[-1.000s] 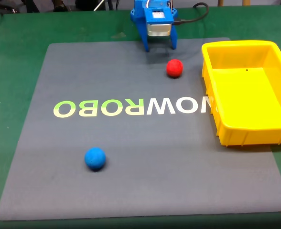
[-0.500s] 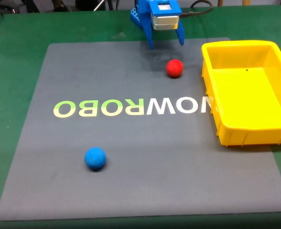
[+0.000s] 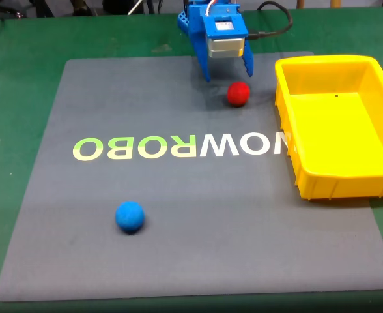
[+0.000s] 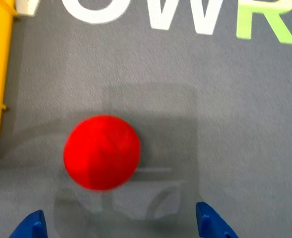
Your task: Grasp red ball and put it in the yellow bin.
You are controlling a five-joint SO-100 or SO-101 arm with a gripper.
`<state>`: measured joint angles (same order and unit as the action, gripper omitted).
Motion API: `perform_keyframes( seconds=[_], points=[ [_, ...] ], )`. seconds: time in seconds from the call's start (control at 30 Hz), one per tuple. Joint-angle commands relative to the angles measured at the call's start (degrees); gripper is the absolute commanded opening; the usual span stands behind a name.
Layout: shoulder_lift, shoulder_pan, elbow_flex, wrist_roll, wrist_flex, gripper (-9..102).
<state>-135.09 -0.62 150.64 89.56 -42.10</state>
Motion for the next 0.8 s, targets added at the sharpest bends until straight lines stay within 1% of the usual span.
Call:
perform_keyframes(
  seconds=[0.0,0.5,0.77],
  points=[
    [2.11,-0.88,-4.39,-0.97,3.08,35],
    [12.48,-2.37,-8.17,-2.46,9.84,35],
    [17.4,-3.08,-10.9,-3.43,10.63,34]
  ],
)
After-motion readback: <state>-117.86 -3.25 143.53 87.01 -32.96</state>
